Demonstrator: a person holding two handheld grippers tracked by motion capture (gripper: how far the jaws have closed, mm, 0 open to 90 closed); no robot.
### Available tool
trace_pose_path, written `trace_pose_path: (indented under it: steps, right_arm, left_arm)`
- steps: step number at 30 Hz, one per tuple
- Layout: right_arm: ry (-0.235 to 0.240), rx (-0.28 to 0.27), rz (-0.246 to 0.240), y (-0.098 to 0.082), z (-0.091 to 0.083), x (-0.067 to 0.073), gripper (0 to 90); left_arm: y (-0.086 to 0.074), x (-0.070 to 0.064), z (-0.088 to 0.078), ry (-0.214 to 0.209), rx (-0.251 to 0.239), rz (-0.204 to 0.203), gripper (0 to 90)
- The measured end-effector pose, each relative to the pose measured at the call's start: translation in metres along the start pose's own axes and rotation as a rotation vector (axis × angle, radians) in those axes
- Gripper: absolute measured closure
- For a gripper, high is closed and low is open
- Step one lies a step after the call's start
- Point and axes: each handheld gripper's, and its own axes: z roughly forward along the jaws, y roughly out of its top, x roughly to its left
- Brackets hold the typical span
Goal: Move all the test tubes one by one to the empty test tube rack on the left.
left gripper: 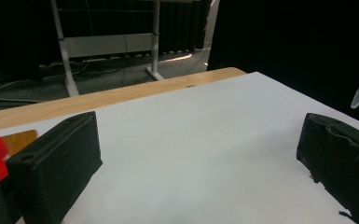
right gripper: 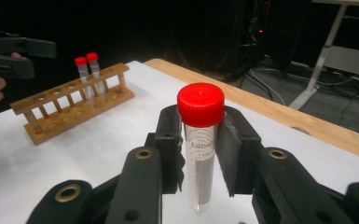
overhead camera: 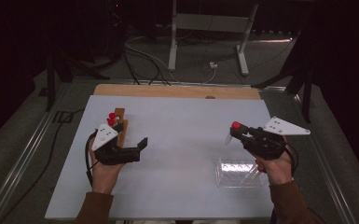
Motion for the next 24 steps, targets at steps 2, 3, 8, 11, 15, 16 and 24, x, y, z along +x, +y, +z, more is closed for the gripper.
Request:
trace_pose_path:
  steps: [2, 3, 8, 11, 15, 16, 24]
  right_arm:
    - [0.004, 0.000, -0.002, 0.002, 0.004, 0.003, 71.0]
    - [0.011, -0.002, 0.000, 0.003, 0.006, 0.004, 70.9]
    - [0.025, 0.004, 0.003, 0.005, 0.015, 0.008, 70.9]
    - [0.036, 0.005, 0.001, 0.007, 0.020, 0.011, 70.9]
    - [0.048, 0.010, 0.002, 0.008, 0.025, 0.016, 70.9]
    - [0.051, 0.010, 0.000, 0.008, 0.027, 0.017, 70.9]
    - [0.078, 0.018, 0.010, 0.006, 0.038, 0.026, 70.9]
  left_arm:
    - [-0.001, -0.004, 0.003, -0.008, -0.002, -0.001, 0.6]
    - [-0.001, -0.006, 0.004, -0.013, -0.001, 0.001, 0.6]
    - [0.000, -0.015, 0.013, -0.040, -0.004, 0.009, 0.6]
    - [0.002, -0.021, 0.018, -0.054, -0.005, 0.017, 0.6]
    - [0.004, -0.030, 0.026, -0.074, -0.005, 0.027, 0.6]
    - [0.004, -0.033, 0.028, -0.075, -0.004, 0.031, 0.6]
    - [0.004, -0.053, 0.043, -0.123, 0.002, 0.043, 0.6]
